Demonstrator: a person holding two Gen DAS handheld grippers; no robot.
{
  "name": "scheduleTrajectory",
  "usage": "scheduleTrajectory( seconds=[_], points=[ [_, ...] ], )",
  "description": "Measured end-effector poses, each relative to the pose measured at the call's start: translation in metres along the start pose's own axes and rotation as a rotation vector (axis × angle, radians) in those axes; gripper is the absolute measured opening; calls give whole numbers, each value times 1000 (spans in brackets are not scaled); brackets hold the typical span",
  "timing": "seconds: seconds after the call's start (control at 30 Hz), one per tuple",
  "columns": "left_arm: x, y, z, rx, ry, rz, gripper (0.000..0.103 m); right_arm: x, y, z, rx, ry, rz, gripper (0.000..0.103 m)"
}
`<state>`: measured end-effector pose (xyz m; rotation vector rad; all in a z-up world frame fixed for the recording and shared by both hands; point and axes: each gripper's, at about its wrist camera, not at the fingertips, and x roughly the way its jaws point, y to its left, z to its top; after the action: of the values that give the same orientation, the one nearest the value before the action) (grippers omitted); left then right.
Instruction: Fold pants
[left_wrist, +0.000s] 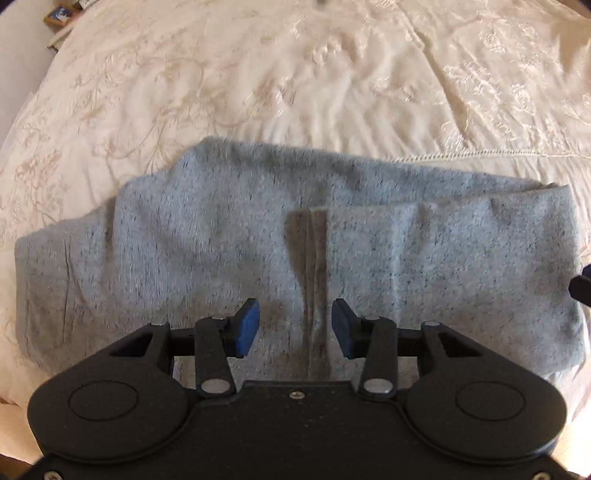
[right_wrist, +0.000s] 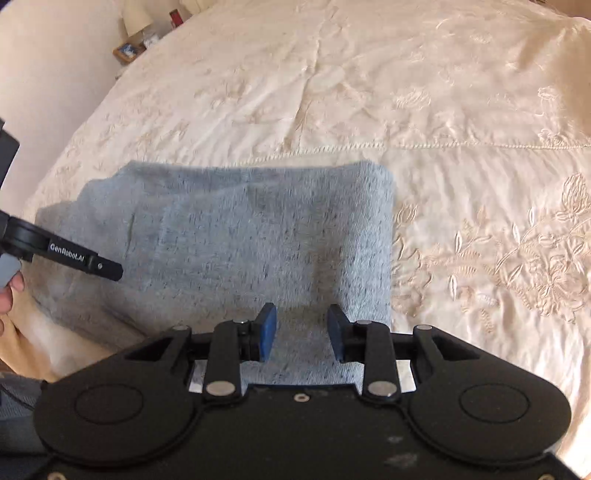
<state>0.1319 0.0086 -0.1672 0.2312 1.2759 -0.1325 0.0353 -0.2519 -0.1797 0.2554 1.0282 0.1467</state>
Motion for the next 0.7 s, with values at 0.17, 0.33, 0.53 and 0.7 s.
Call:
scheduleTrajectory(
  seconds=[0.17,0.33,0.53,0.7],
  points=[
    [15,-22,3,21,54,-19,51,15,-9,36,-23,-68,12,33],
    [36,-27,-16,21,86,11,56,68,-36,55,-14,29,-81,23],
    [21,-3,-19,-94,63,-1,55,61,-30,55,-84,27,-88,27],
    [16,5,-37,-70,70,9,54,28,-4,45,-152,-20,-52,33]
  ],
)
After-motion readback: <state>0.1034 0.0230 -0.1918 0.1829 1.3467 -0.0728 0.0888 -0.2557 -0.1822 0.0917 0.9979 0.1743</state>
